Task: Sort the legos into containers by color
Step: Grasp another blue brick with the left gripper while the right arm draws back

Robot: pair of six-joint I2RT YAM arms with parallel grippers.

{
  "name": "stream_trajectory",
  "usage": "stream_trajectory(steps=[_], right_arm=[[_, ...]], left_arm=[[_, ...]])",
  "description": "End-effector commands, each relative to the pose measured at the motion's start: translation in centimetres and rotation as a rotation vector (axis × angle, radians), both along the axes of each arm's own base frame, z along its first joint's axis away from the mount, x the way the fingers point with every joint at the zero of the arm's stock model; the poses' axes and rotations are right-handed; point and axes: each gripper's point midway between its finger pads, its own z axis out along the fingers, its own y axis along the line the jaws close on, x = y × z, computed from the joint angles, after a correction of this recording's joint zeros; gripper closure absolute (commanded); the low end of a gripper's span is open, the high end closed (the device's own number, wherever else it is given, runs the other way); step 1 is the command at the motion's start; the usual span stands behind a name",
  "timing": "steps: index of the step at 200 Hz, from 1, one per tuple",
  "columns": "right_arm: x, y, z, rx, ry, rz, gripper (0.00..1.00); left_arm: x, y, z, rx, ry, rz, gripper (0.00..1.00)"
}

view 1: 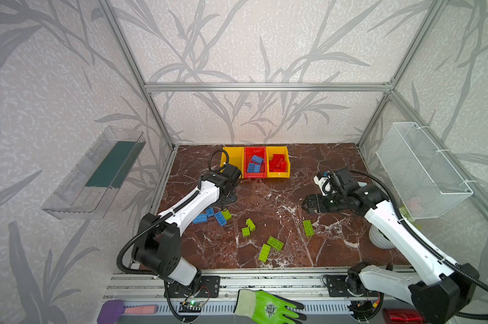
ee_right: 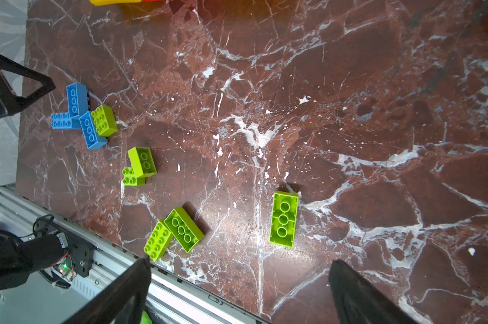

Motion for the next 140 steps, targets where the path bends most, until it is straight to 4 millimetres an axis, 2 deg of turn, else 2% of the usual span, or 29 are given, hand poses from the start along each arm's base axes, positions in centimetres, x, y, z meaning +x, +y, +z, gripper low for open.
stream_trajectory(steps=[1,41,65,92,140], right_arm=[[-1.8,-0.1,-0.4,0.003,0.028,0.024,0.01],[-3.4,-0.3,-0.5,0.016,0.022,0.010,0.01],[-3.8,-0.6,-0.5,0.020,0.018,-0.013,0.01],[-3.9,-0.8,-0.4,0.017,0.011,-0.034,0.01],[-3.4,-0.7,0.0,0.005,0.007,-0.058,0.00]], left_arm=[[-0.2,1.5,0.4,0.011,-0.065,0.066,0.03],[-0.4,3.0,-1.3,-0.003,-0.045,0.052,0.03],[0.1,3.7,-2.5,-0.041,-0.033,0.052,0.05],[0.9,4.1,-3.6,-0.061,-0.001,0.043,0.07],[1.9,3.7,-6.0,-0.081,0.054,0.014,0.13]])
